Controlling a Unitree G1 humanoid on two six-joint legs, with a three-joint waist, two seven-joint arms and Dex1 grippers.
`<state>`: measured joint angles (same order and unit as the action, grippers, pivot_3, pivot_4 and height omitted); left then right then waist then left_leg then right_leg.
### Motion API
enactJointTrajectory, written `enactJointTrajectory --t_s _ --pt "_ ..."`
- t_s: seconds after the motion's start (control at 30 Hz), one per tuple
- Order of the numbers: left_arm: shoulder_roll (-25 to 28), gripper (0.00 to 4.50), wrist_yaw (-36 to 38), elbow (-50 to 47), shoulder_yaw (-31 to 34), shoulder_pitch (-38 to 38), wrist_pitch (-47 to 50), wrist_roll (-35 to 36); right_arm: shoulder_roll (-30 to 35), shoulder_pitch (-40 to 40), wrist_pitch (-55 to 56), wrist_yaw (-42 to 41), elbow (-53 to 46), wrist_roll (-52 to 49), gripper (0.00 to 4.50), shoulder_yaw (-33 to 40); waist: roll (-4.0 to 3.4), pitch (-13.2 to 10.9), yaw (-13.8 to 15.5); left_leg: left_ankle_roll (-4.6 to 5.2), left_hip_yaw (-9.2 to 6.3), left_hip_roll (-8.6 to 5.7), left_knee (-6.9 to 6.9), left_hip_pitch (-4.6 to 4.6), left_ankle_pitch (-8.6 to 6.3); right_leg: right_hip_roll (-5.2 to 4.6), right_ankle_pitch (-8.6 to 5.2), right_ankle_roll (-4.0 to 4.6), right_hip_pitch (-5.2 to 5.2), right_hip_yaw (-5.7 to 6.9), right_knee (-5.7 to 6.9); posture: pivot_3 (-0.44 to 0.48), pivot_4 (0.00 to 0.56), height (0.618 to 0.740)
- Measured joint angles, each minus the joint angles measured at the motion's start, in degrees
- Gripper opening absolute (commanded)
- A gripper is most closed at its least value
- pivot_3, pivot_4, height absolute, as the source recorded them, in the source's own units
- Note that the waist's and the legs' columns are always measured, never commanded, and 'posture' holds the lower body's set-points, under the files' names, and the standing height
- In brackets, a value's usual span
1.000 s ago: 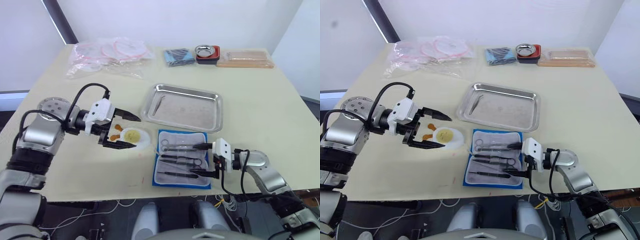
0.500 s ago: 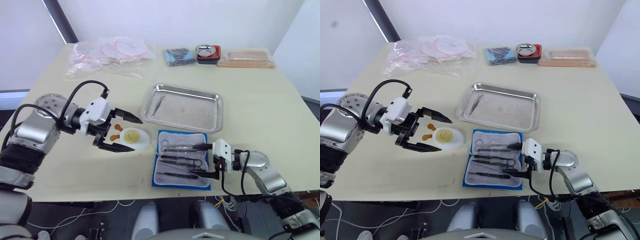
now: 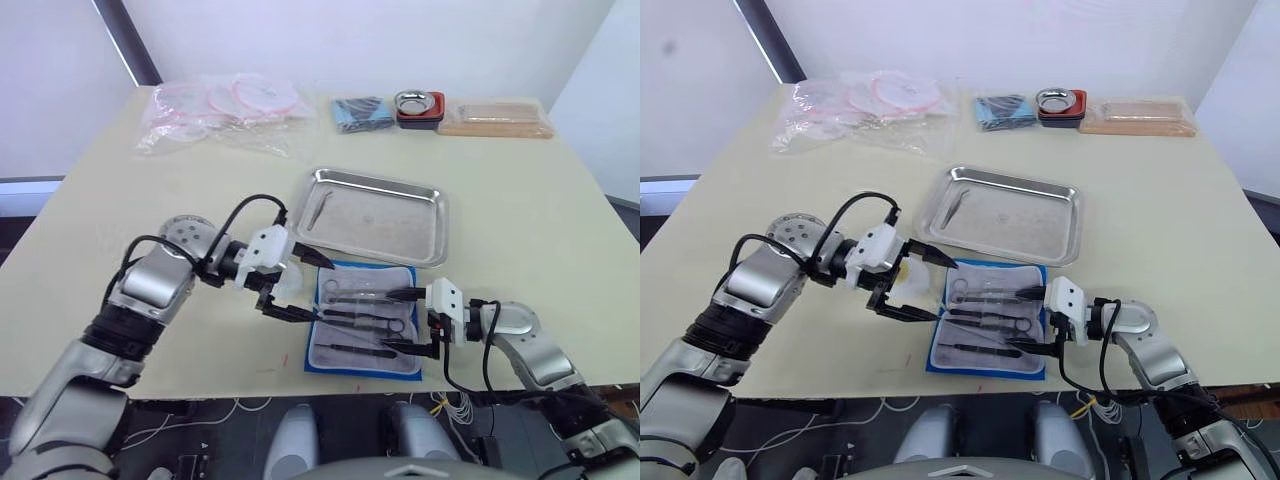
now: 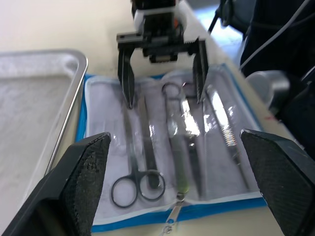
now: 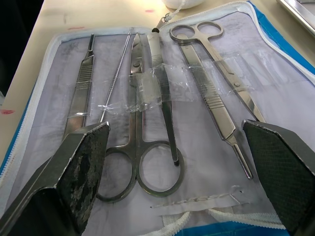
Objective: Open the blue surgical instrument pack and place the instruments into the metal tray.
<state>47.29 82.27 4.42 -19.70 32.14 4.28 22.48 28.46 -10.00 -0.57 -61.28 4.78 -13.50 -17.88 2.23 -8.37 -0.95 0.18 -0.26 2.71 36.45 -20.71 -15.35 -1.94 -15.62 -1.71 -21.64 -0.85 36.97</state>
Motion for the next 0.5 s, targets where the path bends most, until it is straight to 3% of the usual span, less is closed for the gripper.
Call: enactJointTrajectory --t_s 0.1,0.4,0.43,0.5 --pt "-2.11 2.26 -1.23 0.86 -0.08 -0.07 0.58 -2.85 0.0 0.0 0.0 0.0 0.0 0.0 4.5 0.0 0.01 0.0 0.0 0.0 0.01 0.0 0.0 0.0 0.0 0.01 0.0 0.0 0.0 0.02 0.0 0.0 0.15 0.74" --pt "-7.74 2.26 -2.35 7.4 -0.64 1.36 0.64 -8.92 0.0 0.0 -0.01 0.13 0.01 0.0 4.5 0.0 0.04 0.03 0.1 0.0 0.0 -0.1 0.02 -0.01 0.0 0.05 0.03 0.04 0.01 0.11 0.0 0.0 0.15 0.74" --pt "-8.48 1.72 -2.46 8.34 -0.74 1.62 0.3 -9.54 -0.04 0.0 -0.01 0.12 0.0 0.0 4.5 -0.02 0.04 0.03 0.06 0.0 0.03 -0.11 0.02 -0.01 0.0 0.06 0.04 0.04 0.02 0.09 0.0 0.0 0.15 0.74" --pt "-10.31 1.04 -2.56 10.78 -0.87 2.76 -0.18 -10.73 -0.11 -0.01 -0.01 0.13 0.01 0.0 4.5 -0.02 0.05 0.04 0.06 0.0 0.01 -0.11 0.02 -0.02 0.0 0.11 0.05 0.06 0.02 0.11 0.01 0.0 0.15 0.74"
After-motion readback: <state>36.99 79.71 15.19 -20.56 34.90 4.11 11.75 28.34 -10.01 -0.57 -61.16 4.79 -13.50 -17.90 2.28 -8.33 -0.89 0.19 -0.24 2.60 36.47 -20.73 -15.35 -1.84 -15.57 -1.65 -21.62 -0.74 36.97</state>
